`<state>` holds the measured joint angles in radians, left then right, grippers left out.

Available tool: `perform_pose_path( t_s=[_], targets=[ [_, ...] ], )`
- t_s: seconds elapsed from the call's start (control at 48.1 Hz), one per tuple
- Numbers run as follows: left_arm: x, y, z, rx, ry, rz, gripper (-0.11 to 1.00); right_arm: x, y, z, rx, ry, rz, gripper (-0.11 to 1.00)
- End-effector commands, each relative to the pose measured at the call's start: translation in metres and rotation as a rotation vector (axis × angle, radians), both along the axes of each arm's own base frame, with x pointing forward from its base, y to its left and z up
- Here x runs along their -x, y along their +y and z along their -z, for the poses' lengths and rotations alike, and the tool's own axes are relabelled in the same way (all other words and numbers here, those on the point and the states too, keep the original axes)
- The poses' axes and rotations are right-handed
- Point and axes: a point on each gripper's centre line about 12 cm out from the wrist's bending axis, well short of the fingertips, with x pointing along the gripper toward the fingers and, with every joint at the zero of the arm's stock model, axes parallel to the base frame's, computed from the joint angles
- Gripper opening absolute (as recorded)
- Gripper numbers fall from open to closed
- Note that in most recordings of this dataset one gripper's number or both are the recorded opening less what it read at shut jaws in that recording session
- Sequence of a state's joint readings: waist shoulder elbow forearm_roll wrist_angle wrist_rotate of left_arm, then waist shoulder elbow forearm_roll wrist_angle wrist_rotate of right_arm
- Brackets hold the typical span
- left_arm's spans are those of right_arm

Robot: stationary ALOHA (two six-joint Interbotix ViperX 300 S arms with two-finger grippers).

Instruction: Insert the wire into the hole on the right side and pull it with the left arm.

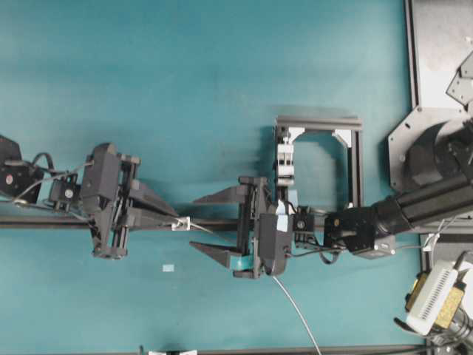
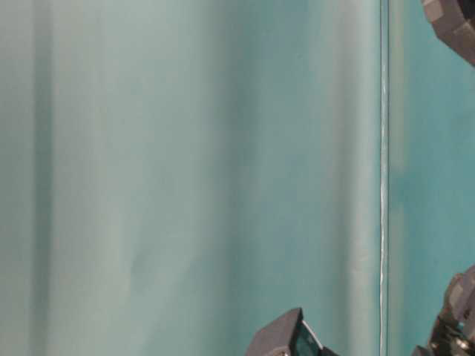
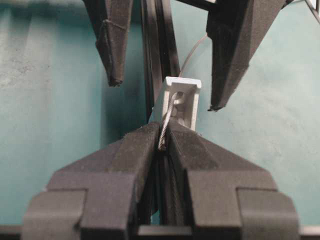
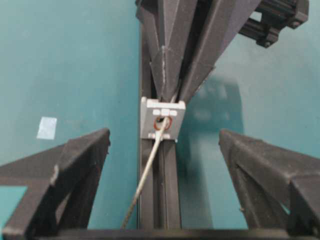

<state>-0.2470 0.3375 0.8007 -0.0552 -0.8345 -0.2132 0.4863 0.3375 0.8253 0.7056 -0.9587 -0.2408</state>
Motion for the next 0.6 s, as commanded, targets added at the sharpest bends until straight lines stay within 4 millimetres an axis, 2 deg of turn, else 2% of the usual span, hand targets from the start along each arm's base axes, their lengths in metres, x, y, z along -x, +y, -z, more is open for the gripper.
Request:
perform_pose_path(
  t_s=[0.0, 0.395, 0.582],
  targets=[
    [0.0, -0.009, -0.02, 0.012, -0.048, 0.024, -0.09, -0.002, 0.003, -0.014, -0.02, -0.033, -0.006, 0.95],
    [0.013, -0.009, -0.033, 0.004, -0.007, 0.038, -0.1, -0.001, 0.005, -0.012, -0.025, -0.019, -0.014, 0.95],
    [0.032, -0.01, -0.039, 0.005, 0.02, 0.051, -0.1, 0.0, 0.007, -0.012, -0.024, -0.017, -0.019, 0.95]
  ],
)
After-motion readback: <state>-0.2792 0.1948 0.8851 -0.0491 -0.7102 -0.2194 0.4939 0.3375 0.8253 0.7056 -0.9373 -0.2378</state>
